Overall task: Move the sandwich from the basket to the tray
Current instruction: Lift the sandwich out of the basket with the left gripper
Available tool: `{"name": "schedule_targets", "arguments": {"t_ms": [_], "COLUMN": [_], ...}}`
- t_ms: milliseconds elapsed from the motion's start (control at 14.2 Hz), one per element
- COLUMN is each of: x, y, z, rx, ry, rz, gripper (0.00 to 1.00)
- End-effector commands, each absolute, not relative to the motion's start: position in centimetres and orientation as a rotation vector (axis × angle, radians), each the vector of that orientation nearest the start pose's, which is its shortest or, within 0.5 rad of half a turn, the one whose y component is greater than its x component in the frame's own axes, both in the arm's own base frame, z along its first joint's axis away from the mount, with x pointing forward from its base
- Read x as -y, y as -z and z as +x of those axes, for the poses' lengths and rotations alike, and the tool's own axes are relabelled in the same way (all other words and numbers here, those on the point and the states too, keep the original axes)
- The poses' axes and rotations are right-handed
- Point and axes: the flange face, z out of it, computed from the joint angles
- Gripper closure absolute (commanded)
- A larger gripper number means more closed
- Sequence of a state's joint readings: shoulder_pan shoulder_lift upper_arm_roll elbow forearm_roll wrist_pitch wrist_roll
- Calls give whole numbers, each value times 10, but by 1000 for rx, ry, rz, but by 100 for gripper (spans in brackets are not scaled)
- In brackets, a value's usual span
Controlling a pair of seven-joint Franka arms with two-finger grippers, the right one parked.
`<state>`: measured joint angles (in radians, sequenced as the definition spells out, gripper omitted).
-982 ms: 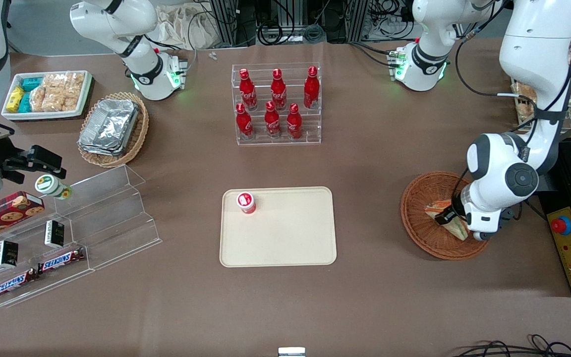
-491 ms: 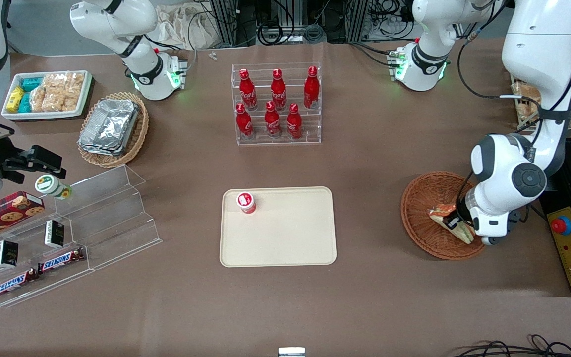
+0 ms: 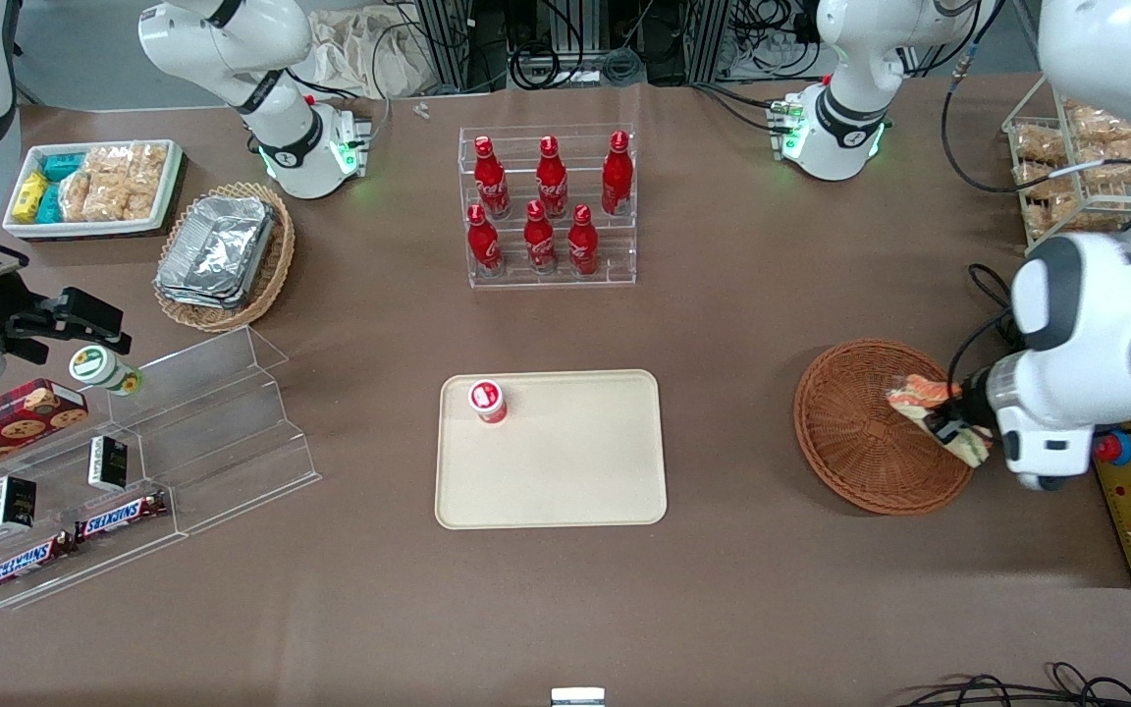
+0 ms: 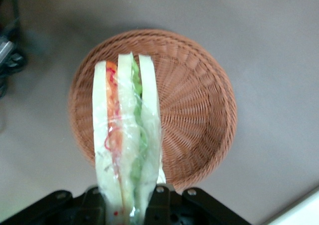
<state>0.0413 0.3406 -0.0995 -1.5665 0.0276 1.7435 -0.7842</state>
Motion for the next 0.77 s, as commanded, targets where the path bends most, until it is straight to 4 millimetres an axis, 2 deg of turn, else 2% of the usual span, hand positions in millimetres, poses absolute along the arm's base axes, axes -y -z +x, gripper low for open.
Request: {"name": "schedule_targets", "arguments": {"t_ms": [0,140,281,421,491,702], "x": [58,90,136,184,205,248], "y": [-500,-519,-522,-519,-504,-462], "z": [643,640,635,631,628,628], "rx": [996,939,841,765,723,608], "ry": [-265,-271,-289,-229,-240,-200], "rz": [-2921,-2996,-3095,-3161,-3181,-3279], "gripper": [100,100,100,100,100,100]}}
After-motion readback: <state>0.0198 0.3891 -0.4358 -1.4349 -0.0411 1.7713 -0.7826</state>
